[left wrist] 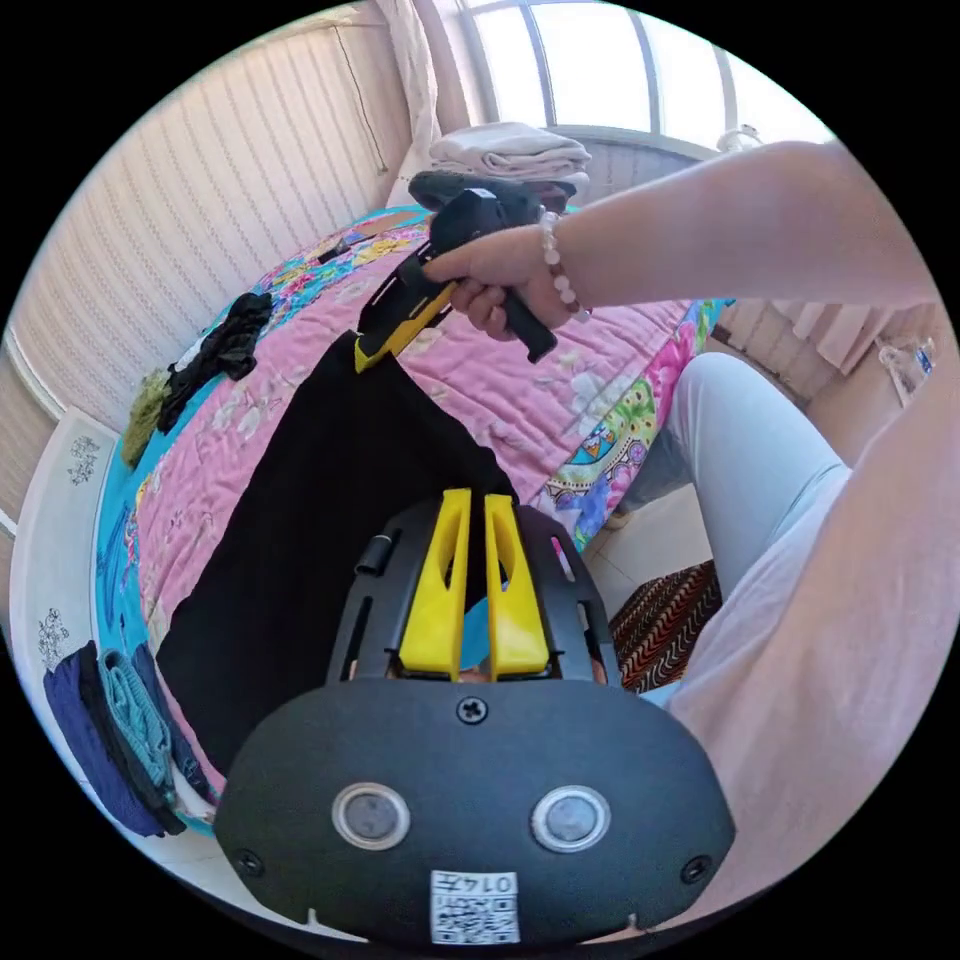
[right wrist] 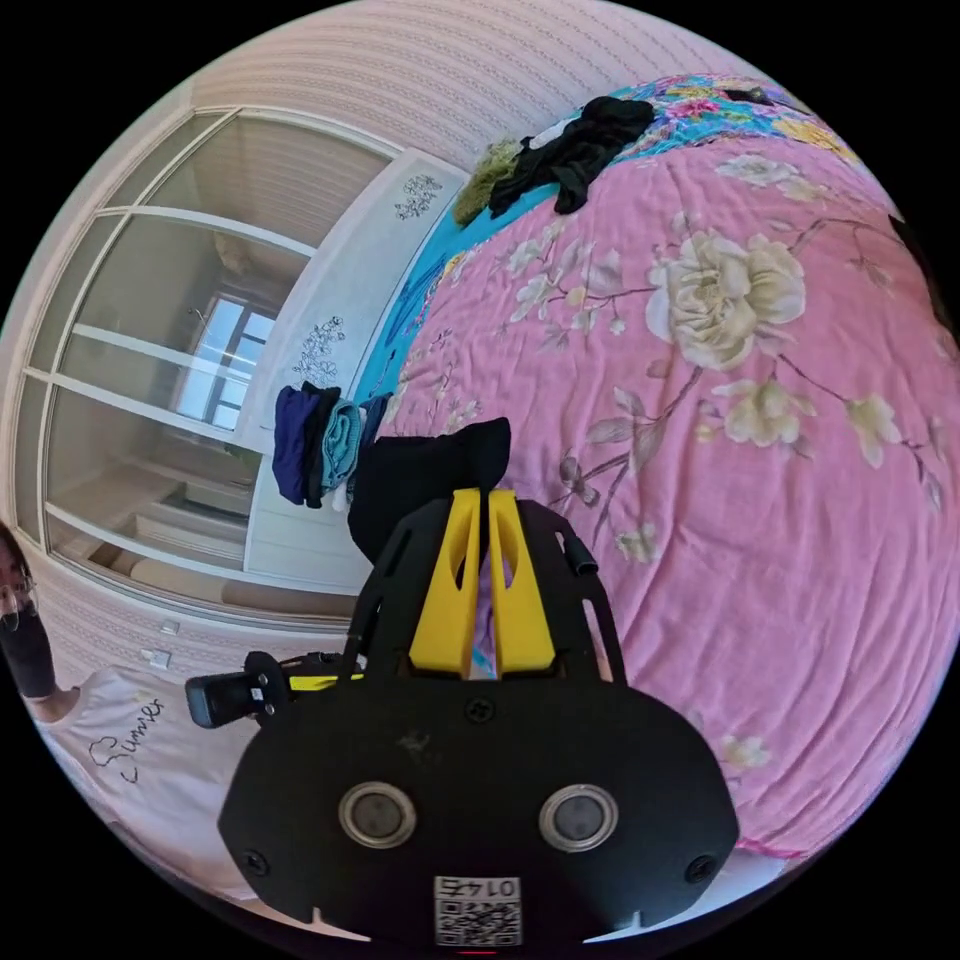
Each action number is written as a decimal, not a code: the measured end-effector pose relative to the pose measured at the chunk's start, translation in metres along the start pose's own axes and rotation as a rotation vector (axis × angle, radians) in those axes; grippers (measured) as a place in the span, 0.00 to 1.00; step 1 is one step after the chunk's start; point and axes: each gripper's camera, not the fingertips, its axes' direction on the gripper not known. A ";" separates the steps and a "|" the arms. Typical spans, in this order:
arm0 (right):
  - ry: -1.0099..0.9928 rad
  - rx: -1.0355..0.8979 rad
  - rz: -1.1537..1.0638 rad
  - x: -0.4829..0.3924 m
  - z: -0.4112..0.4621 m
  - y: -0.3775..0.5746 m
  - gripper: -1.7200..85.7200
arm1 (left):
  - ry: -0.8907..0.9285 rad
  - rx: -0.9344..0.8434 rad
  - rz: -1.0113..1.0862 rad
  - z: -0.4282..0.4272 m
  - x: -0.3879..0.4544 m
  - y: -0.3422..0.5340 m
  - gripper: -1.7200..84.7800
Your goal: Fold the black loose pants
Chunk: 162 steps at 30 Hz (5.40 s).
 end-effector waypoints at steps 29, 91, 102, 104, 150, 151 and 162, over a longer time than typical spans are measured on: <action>-0.053 0.025 -0.171 -0.116 0.014 0.015 0.03 | 0.096 0.233 -1.000 -0.068 -0.216 0.118 0.06; 0.006 0.151 0.197 0.014 0.037 0.068 0.14 | 0.138 0.165 -0.664 -0.123 -0.243 0.048 0.12; 0.001 0.105 0.209 -0.018 0.113 0.076 0.16 | 0.368 0.020 -0.905 -0.068 -0.332 0.099 0.20; 0.073 0.049 0.140 -0.036 0.125 0.064 0.14 | 0.379 0.039 -0.905 -0.078 -0.336 0.112 0.14; 0.134 -0.439 -0.925 -0.676 0.516 -0.146 0.12 | -0.649 0.730 -1.305 -0.359 -0.393 0.411 0.09; 0.100 -0.396 -0.940 -0.676 0.493 -0.143 0.12 | -0.673 0.734 -1.265 -0.363 -0.371 0.406 0.09; 0.314 0.270 -1.162 -0.492 0.146 0.066 0.08 | -0.696 0.596 -0.746 -0.287 -0.111 0.296 0.02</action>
